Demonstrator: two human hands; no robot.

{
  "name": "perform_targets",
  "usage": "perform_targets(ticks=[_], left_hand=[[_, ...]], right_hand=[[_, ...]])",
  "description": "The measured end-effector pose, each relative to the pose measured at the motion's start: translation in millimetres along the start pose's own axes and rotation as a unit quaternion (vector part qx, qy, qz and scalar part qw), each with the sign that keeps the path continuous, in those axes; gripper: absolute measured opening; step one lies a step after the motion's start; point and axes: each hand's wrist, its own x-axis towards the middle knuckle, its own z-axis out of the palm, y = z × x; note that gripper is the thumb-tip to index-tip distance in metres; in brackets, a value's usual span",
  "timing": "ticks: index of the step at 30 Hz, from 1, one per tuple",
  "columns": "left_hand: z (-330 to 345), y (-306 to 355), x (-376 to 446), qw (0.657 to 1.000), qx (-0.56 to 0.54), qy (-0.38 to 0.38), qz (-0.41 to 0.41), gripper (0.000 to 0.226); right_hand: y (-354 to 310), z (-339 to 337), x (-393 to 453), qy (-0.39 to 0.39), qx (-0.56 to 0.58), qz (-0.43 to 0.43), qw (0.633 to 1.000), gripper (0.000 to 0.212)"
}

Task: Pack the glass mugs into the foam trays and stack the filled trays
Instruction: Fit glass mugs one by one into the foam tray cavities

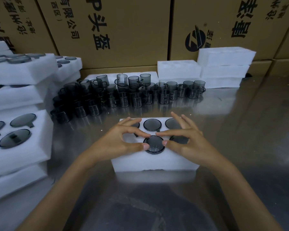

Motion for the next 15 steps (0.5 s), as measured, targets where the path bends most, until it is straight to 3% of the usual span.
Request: perform_targets(ticks=[3, 5, 7, 10, 15], left_hand=[[-2.8, -3.1, 5.9, 0.999, -0.049, 0.020, 0.008, 0.021], [-10.8, -5.5, 21.1, 0.989, -0.117, 0.086, 0.002, 0.018], [-24.7, -8.0, 49.0, 0.985, -0.085, 0.148, -0.017, 0.025], [-47.6, -16.7, 108.4, 0.980, -0.030, 0.184, -0.072, 0.035], [-65.3, -39.7, 194.3, 0.962, 0.122, 0.205, -0.132, 0.045]], right_hand=[[8.4, -7.6, 7.7, 0.144, 0.198, 0.045, 0.969, 0.033], [20.2, -10.8, 18.0, 0.246, 0.279, 0.100, 0.923, 0.023], [33.0, -7.9, 29.8, 0.302, 0.315, 0.168, 0.884, 0.016], [50.6, 5.2, 45.5, 0.317, 0.266, 0.226, 0.882, 0.019], [57.8, 11.0, 53.0, 0.333, 0.241, 0.245, 0.878, 0.023]])
